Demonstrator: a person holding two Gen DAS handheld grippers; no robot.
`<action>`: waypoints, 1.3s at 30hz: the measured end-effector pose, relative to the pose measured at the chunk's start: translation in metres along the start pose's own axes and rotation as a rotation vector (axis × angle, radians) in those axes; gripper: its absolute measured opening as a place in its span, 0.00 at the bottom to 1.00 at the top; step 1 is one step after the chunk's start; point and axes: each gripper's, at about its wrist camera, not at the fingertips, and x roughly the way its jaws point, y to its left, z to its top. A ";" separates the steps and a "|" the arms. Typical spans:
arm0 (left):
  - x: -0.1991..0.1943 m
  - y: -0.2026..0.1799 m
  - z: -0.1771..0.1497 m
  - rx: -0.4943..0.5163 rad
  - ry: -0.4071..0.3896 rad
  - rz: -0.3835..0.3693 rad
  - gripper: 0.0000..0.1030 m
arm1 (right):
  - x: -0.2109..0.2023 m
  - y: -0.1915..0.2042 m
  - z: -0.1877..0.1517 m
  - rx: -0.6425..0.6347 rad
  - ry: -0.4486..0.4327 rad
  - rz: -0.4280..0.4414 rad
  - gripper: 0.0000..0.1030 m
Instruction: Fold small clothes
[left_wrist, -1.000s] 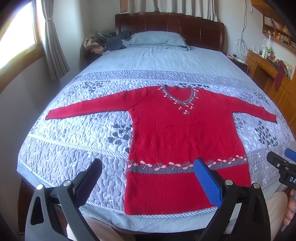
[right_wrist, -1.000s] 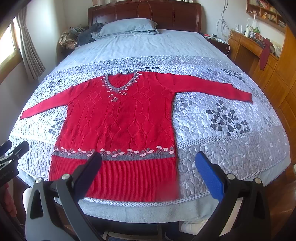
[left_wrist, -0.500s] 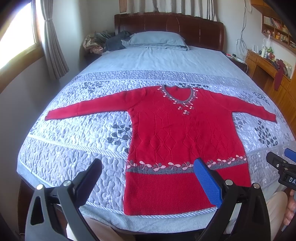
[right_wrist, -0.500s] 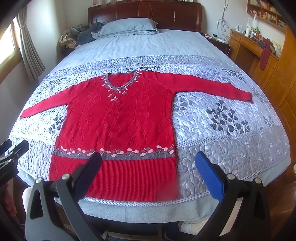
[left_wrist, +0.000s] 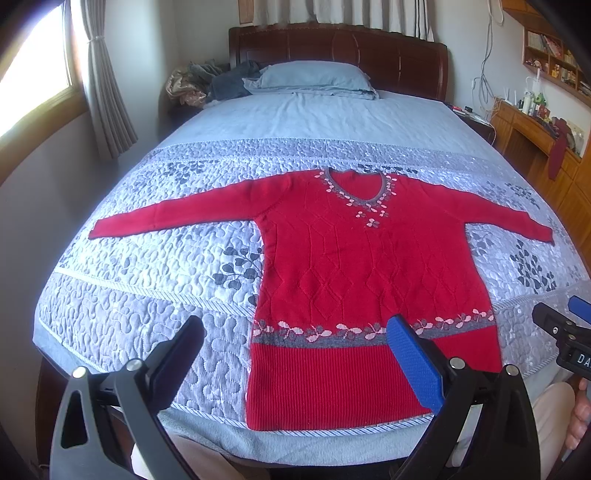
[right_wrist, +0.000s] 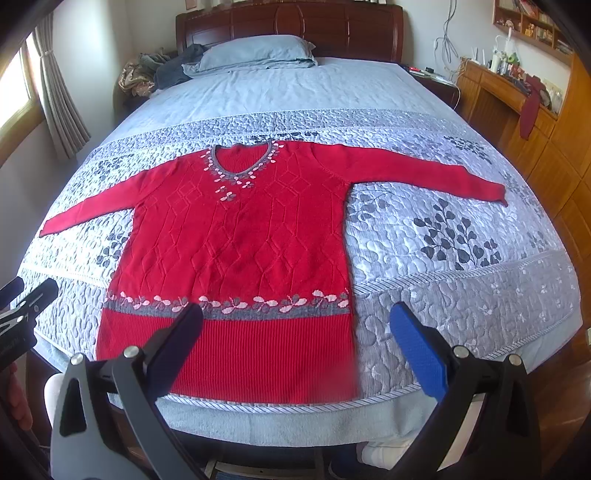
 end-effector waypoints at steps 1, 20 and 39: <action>0.001 0.000 0.000 -0.001 0.001 0.000 0.96 | 0.000 0.000 0.000 0.000 0.000 0.000 0.97; 0.006 0.003 0.001 0.001 0.006 0.003 0.96 | 0.004 0.002 0.001 -0.002 0.003 -0.001 0.97; 0.015 0.000 0.004 0.007 0.019 0.009 0.96 | 0.015 -0.002 0.006 -0.007 0.014 0.008 0.97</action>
